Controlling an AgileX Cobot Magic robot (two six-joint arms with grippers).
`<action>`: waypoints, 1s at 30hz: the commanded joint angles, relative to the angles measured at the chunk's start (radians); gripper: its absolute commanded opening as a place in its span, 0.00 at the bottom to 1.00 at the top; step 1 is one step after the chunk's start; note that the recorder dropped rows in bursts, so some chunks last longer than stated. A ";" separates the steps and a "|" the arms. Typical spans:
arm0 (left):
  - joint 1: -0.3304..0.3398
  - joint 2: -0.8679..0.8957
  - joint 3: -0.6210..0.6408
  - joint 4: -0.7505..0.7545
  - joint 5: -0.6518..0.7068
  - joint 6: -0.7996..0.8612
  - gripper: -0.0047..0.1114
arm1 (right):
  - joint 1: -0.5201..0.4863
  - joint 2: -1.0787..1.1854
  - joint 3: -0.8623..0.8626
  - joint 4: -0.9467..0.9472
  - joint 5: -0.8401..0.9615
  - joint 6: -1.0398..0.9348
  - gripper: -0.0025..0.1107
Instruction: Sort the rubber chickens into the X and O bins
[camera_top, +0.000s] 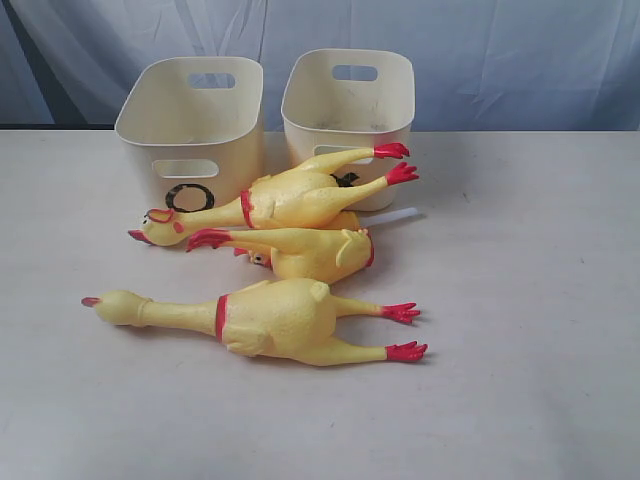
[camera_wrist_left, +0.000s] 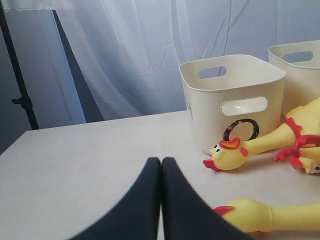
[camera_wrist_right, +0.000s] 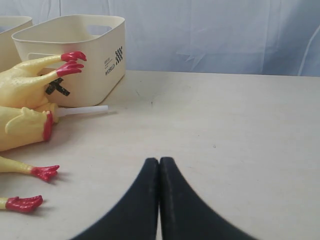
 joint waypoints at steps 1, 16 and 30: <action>-0.006 -0.005 0.004 -0.006 -0.013 -0.005 0.04 | 0.000 -0.005 0.002 0.001 -0.011 -0.001 0.01; -0.006 -0.005 0.004 -0.155 -0.148 -0.056 0.04 | 0.000 -0.005 0.002 0.001 -0.011 -0.001 0.01; -0.006 -0.005 -0.042 -0.531 -0.148 -0.091 0.04 | 0.000 -0.005 0.002 0.001 -0.011 -0.001 0.01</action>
